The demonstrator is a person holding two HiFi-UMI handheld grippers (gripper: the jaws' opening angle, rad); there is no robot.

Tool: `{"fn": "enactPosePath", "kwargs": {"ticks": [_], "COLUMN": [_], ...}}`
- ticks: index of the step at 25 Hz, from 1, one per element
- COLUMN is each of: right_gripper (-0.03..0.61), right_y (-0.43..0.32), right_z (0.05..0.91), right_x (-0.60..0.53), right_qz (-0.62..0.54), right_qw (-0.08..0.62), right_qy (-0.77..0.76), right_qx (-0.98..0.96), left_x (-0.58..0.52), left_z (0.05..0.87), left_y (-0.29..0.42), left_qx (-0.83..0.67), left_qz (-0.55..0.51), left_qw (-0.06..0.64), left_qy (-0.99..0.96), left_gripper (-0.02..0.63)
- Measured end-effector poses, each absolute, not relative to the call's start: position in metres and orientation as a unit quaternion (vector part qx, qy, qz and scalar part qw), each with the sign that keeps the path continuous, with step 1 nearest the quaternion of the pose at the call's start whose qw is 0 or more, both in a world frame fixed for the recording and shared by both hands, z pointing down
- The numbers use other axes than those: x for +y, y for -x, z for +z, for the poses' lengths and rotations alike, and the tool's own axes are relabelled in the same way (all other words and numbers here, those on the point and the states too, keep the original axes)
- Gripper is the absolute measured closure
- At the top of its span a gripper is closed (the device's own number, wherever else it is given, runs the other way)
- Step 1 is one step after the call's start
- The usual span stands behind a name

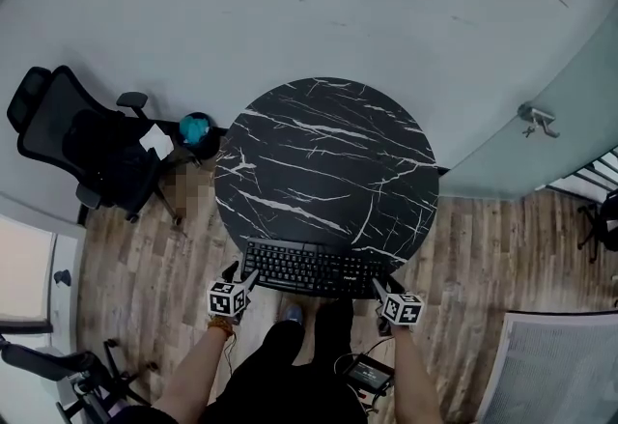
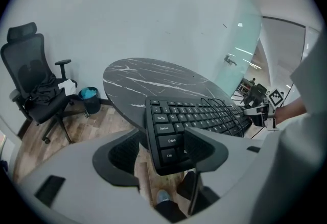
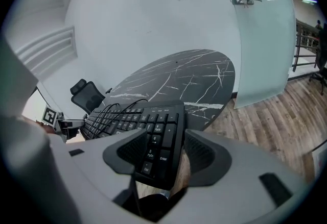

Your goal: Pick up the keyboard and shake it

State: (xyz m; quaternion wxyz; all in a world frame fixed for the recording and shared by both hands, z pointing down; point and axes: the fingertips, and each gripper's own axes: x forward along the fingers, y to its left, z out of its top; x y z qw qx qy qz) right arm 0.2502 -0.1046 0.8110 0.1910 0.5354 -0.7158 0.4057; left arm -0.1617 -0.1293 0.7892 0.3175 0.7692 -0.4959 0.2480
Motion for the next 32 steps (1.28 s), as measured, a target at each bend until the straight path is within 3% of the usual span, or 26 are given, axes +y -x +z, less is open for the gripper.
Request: {"fn": "enactPosePath", "kwargs": {"ticks": [16, 19, 23, 25, 32], "right_gripper": [0.336, 0.33, 0.33, 0.33, 0.33], "right_y": [-0.271, -0.283, -0.27, -0.248, -0.174], "right_z": [0.809, 0.789, 0.726, 0.709, 0.776], "right_x": [-0.082, -0.077, -0.086, -0.086, -0.041], "right_qz": [0.414, 0.449, 0.516, 0.532, 0.593], "right_qw": [0.182, 0.111, -0.171, -0.253, -0.192], "right_qy": [-0.613, -0.665, -0.66, -0.638, -0.645], "right_qx": [-0.648, -0.587, -0.518, -0.495, -0.443], "left_x": [-0.123, -0.125, -0.124, -0.125, -0.125], "left_z": [0.795, 0.795, 0.795, 0.794, 0.79], "left_y": [0.159, 0.158, 0.16, 0.16, 0.157], "left_qx": [-0.49, -0.492, -0.493, -0.491, -0.48], "left_qz": [0.236, 0.232, 0.235, 0.241, 0.263], "left_qw": [0.329, 0.331, 0.326, 0.319, 0.307], "left_qy": [-0.772, -0.771, -0.771, -0.774, -0.778], "left_gripper": [0.373, 0.373, 0.373, 0.373, 0.373]}}
